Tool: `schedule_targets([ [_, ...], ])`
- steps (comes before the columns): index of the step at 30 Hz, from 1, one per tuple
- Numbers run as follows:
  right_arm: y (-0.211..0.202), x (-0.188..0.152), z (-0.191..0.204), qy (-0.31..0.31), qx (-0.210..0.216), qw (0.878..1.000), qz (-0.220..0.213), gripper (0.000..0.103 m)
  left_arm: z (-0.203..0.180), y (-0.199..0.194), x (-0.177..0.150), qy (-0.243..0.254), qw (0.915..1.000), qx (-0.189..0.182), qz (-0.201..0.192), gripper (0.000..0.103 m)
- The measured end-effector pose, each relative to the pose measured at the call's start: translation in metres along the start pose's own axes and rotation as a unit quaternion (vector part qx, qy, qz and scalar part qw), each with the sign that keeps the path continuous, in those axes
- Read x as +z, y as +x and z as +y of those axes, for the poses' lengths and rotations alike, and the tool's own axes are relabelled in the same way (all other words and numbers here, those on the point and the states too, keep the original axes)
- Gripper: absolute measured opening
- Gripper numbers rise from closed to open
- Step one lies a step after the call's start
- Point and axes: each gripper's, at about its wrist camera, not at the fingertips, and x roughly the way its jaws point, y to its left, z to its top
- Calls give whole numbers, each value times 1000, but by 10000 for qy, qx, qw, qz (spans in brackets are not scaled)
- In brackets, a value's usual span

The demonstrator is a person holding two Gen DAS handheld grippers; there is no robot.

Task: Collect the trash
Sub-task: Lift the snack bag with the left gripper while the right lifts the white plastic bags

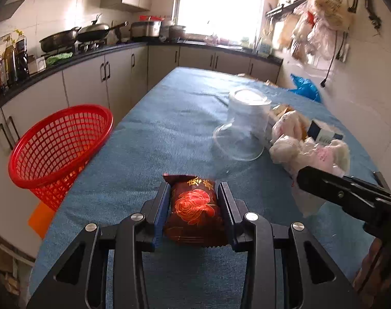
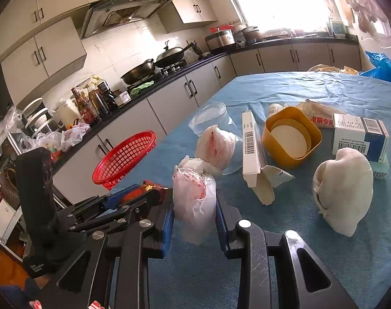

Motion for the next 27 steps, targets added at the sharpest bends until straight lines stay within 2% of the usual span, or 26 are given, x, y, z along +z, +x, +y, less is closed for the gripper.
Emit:
schedule_targets([
  [4,0,0,0,0,6,10000,8,32,-12,8,-1,264,9986,138,438,37],
  [9,-1,0,2,-40,24,10000,-8,32,-17,5,-5,544,9966,229,568,35],
  [16,-1,1,2,-63,29,10000,-26,32,-4,-14,-5,161,9998,-20,71,32],
  [27,-1,3,7,-123,-157,9998,27,31,1,-34,10,84,9997,130,-211,32],
])
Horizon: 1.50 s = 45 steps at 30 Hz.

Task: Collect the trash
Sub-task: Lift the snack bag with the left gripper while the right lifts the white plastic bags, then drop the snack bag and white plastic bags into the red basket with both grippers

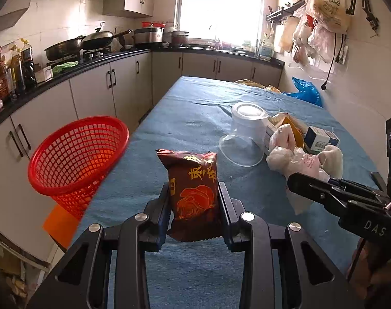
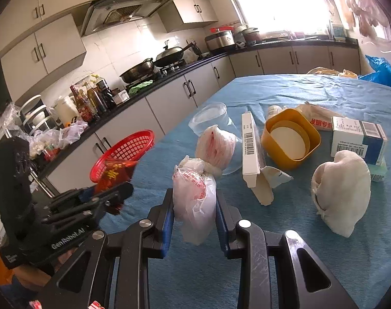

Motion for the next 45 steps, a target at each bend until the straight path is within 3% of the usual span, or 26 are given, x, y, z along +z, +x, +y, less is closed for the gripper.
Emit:
schedule_targets([
  [25,1,10,41,-226,465,9978,410,32,24,-22,3,-268,9991,167,-271,33],
  [37,26,47,86,-509,837,9932,636,32,94,-44,14,-852,9937,491,-530,33],
  [45,72,69,124,-747,999,9881,896,32,139,-31,20,-1188,9898,674,-398,33],
])
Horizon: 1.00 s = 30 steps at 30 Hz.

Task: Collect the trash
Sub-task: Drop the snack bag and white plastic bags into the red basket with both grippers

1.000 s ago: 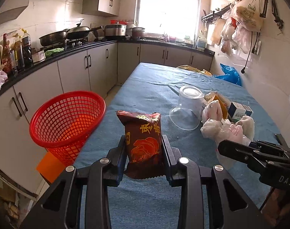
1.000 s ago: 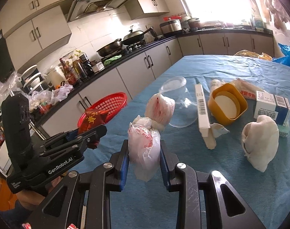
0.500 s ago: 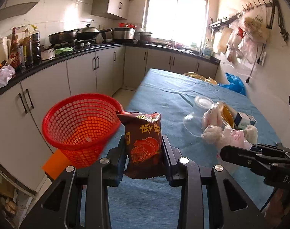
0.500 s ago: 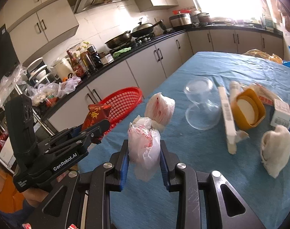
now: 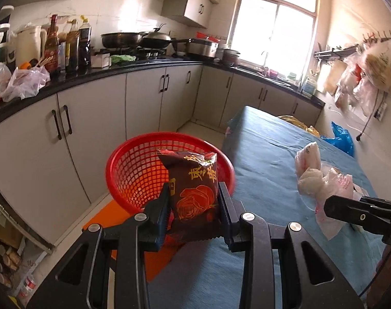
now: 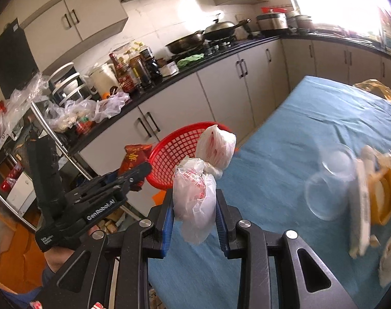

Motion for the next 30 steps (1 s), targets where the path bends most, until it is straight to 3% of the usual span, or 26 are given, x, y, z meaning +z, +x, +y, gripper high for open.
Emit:
schedule_targets([
  [11,79,57,-4,246,179,9992,243,36,26,46,31,-211,9995,155,162,34],
  [13,89,64,-7,293,163,9992,238,45,28,51,35,-242,9994,203,125,42],
  [15,90,66,-9,326,122,9992,198,47,29,53,38,-297,9993,179,111,52],
  [22,38,45,-23,294,-11,9995,-153,47,15,36,25,-199,9998,36,33,57],
  [30,-52,-34,-43,201,-520,9970,-531,47,-52,16,-12,277,9972,-663,200,65],
])
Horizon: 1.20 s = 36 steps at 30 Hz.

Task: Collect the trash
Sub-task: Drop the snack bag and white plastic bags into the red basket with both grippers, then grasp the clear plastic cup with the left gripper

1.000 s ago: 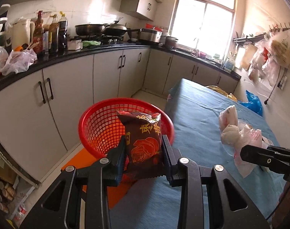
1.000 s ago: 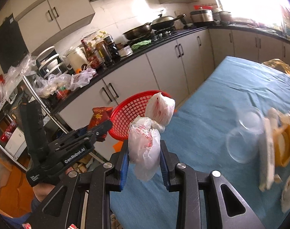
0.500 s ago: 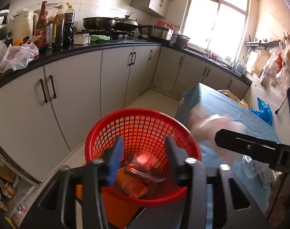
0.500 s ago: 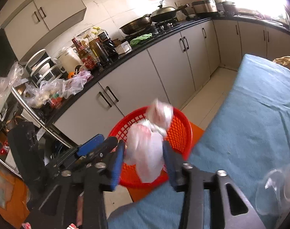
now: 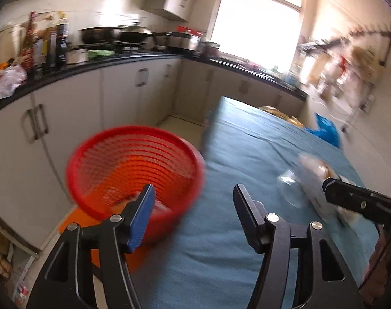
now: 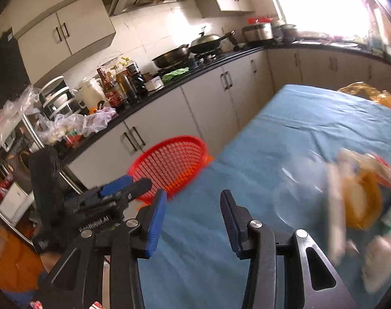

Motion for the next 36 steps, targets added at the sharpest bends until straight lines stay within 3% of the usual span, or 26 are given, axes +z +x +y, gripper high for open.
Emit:
schedule_targets([
  [10,-80,-60,-80,822,-773,9930,-334,47,-86,10,-11,668,9956,-549,354,70],
  [16,-95,-72,-113,1169,-901,9878,-499,48,-118,25,-6,894,9939,-483,432,80],
  [20,-89,-83,-125,1308,-906,9862,-467,48,-131,39,3,828,9938,-507,534,81],
  [24,-97,-84,-124,1229,-710,9871,-736,50,-146,58,14,662,9950,-481,566,80],
  [33,-100,-86,-136,1542,-132,9849,-776,53,-168,102,21,721,9948,30,714,80],
  [35,-99,-86,-135,1567,-62,9847,-765,54,-174,112,22,816,9941,145,702,74],
  [36,-98,-86,-134,1560,-52,9848,-766,54,-175,115,21,841,9937,202,712,55],
])
